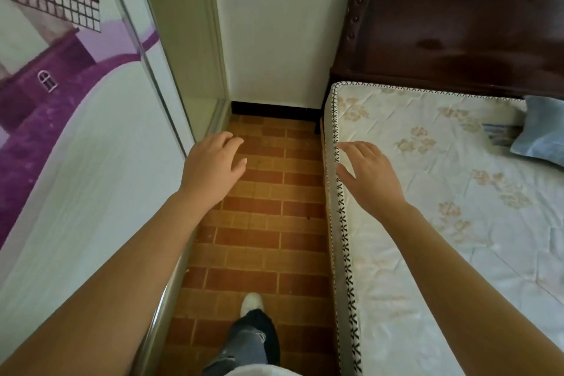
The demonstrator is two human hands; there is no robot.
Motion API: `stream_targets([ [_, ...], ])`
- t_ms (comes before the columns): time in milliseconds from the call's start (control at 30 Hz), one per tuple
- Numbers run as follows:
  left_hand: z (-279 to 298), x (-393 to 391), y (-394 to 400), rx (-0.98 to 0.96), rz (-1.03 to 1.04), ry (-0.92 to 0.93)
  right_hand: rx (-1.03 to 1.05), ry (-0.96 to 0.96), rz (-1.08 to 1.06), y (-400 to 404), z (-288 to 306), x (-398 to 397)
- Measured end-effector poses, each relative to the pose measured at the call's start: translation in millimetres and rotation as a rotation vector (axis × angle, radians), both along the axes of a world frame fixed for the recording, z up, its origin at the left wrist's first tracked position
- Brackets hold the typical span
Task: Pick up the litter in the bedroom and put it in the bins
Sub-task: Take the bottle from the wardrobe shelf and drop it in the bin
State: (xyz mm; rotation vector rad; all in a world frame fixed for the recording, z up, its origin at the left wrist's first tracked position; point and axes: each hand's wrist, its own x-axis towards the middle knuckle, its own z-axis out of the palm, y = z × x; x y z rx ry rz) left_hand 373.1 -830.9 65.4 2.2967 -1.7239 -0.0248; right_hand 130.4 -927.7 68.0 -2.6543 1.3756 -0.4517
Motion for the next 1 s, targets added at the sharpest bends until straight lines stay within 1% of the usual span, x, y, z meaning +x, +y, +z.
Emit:
stream_targets([
  [200, 4.0, 62.3, -102.4, 0.021, -0.016, -0.005, 0.02, -0.032, -0.055, -95.7, 9.3, 58.1],
  [500, 2.7, 110.6, -231.3, 0.024, -0.047, -0.002, 0.028, -0.048, -0.067, -219.5, 3.9, 106.0],
  [700, -8.0, 141.8, -334.3, 0.038, -0.007, -0.009, 0.032, -0.068, 0.003, -334.4, -4.6, 140.7],
  [833, 1.0, 153.7, -405.9, 0.027, 0.019, -0.022, 0.027, -0.04, 0.06, -413.0, -3.1, 163.0],
  [1000, 5.7, 173.1, -472.8, 0.002, 0.085, -0.014, 0.021, -0.022, 0.131, -495.8, 3.0, 192.0],
])
